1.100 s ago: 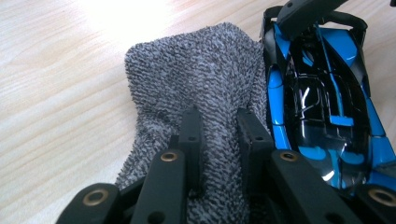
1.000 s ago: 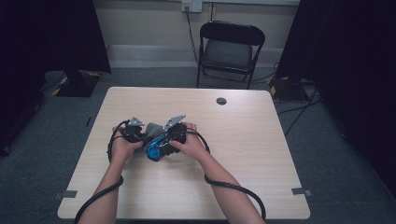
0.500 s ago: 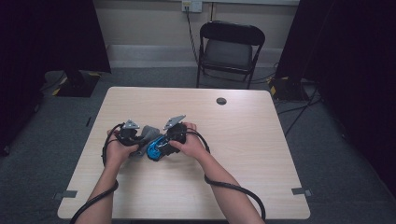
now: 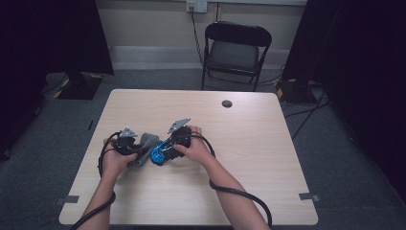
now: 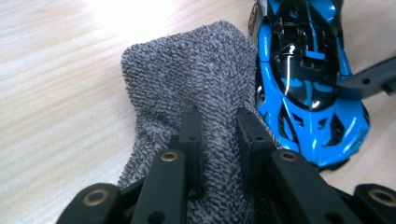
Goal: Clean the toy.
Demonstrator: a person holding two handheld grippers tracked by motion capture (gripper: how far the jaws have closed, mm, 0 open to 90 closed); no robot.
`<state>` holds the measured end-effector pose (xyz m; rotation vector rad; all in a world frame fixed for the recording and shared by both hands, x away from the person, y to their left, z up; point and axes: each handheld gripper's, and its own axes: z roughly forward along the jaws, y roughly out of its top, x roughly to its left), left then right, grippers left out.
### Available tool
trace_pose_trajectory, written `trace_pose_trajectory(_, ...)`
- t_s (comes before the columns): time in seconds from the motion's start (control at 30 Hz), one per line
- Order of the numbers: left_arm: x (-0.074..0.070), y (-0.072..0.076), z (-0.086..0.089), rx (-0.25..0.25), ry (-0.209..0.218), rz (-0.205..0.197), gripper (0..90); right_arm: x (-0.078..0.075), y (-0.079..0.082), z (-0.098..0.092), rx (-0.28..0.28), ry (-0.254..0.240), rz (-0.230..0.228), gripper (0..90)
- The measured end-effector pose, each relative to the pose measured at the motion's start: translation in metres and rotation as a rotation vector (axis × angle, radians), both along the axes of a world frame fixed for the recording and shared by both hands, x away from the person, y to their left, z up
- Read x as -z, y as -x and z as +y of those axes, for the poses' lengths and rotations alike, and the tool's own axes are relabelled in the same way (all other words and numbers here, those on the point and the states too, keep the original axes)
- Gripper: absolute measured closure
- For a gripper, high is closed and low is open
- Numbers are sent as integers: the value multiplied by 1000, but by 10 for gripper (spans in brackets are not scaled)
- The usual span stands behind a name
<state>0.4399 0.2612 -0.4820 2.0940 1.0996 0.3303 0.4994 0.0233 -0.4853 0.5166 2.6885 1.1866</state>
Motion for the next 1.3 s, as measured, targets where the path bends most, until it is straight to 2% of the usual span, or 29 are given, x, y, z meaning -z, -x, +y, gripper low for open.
trace_pose_trajectory(0.3,-1,14,6,-1,15,8,749,0,1,1,-3,-2,0,41)
trace_pose_trajectory(0.33,0,17,7,-13,28,11,749,0,1,2,-1,1,2,42)
trace_pose_trajectory(0.83,0,37,15,-12,34,16,749,0,3,3,-1,-4,0,42)
trace_pose_trajectory(0.97,1,44,18,-17,56,23,749,1,3,2,-2,-8,-2,42)
trace_pose_trajectory(1.3,1,55,21,3,54,24,749,1,3,2,-1,-7,-2,42)
